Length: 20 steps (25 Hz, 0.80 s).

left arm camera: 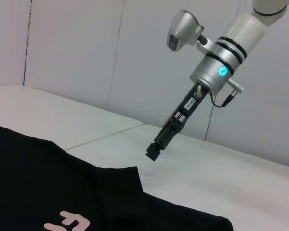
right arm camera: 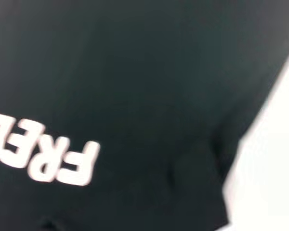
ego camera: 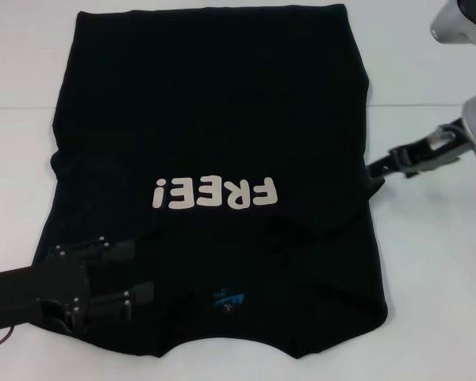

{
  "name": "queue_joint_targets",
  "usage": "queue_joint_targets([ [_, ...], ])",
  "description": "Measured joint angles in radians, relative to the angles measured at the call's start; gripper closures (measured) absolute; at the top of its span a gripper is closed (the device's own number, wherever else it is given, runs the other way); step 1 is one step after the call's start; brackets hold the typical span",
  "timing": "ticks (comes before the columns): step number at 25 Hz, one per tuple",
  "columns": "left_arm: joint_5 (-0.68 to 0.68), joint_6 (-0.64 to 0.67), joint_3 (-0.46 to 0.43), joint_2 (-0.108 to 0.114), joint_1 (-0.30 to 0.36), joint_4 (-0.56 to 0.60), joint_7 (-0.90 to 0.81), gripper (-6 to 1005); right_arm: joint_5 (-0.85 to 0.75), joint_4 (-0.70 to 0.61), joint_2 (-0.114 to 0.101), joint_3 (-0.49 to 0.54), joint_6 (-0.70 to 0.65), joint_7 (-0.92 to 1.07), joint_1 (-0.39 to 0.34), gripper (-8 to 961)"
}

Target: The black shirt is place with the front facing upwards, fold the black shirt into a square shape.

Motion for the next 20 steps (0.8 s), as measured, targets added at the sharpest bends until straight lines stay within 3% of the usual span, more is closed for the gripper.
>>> queue_joint_targets([
  [1, 0.0, 0.0, 0.0, -0.001, -0.001, 0.0, 0.0, 259, -0.041, 0.01, 0.001, 0.0, 0.013, 0.02, 0.003, 138],
  [7, 0.0, 0.001, 0.0, -0.003, -0.003, 0.0, -0.001, 259, -0.066, 0.047, 0.009, 0.0, 0.074, 0.029, 0.009, 79],
  [20, 0.0, 0.002, 0.0, -0.003, -0.003, 0.0, -0.001, 260, -0.008, 0.142, 0.027, -0.001, 0.2, 0.006, 0.018, 89],
])
